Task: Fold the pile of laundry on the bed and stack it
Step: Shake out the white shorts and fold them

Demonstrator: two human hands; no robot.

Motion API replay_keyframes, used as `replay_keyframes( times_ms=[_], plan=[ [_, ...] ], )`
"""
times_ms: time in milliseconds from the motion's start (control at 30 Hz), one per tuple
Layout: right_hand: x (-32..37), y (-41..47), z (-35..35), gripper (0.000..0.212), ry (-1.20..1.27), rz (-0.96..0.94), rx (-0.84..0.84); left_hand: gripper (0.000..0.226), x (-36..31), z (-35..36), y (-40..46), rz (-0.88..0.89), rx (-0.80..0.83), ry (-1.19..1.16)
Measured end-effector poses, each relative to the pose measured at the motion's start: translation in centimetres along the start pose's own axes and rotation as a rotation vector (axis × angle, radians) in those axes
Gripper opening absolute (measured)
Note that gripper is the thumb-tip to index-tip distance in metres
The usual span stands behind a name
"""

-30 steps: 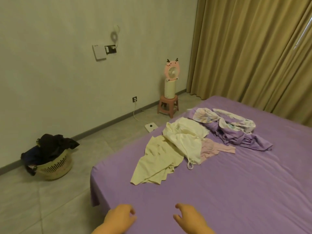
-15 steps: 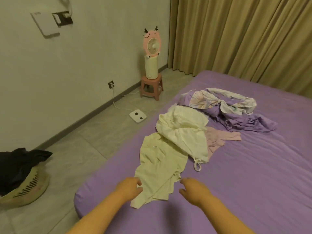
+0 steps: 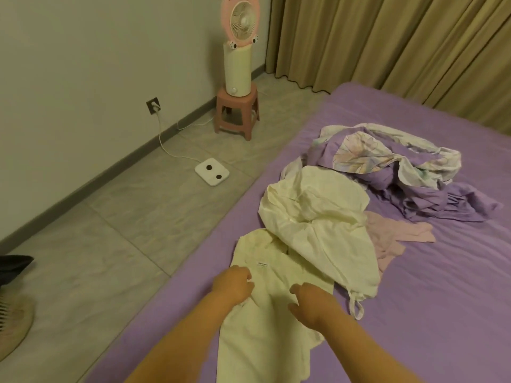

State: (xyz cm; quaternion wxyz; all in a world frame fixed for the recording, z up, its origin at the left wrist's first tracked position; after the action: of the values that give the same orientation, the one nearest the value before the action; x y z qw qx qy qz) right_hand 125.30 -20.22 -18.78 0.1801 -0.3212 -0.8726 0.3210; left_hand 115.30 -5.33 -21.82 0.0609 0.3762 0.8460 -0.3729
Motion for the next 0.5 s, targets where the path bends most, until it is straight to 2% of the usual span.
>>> replay_keyframes(
  times_ms=[200,333,400,500],
  plan=[
    [1.8,7.5,0.2,0.052,0.015,-0.093,-0.038,0.057,-0.5,-0.1,6.4,0.077,-0.094,0.155],
    [2.6,10.9,0.9,0.064,-0.003,-0.132,-0.085,0.071,0.5,0.6,9.2,-0.047,-0.063,0.161],
    [2.2,11.8,1.3,0.068,-0.056,-0.114,-0.089,0.061,1.3,0.9,9.8,-0.100,-0.056,0.050],
    [1.3,12.0,1.7,0.071,-0.185,-0.084,-0.114,0.029,1.7,0.5,9.0,-0.044,-0.170,-0.132]
  ],
)
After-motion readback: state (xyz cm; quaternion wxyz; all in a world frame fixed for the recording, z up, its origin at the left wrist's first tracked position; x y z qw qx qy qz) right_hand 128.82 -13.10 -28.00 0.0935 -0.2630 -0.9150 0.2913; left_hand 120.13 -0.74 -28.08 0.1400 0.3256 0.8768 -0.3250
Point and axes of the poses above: each hand's wrist, its own y-axis towards the middle knuckle, its own z-axis out of the palm, x = y × z, the point moved 7 cm from there along y, towards the middle knuckle, and after that the axes turned 4 degrees about z, right-handed, at the moved point
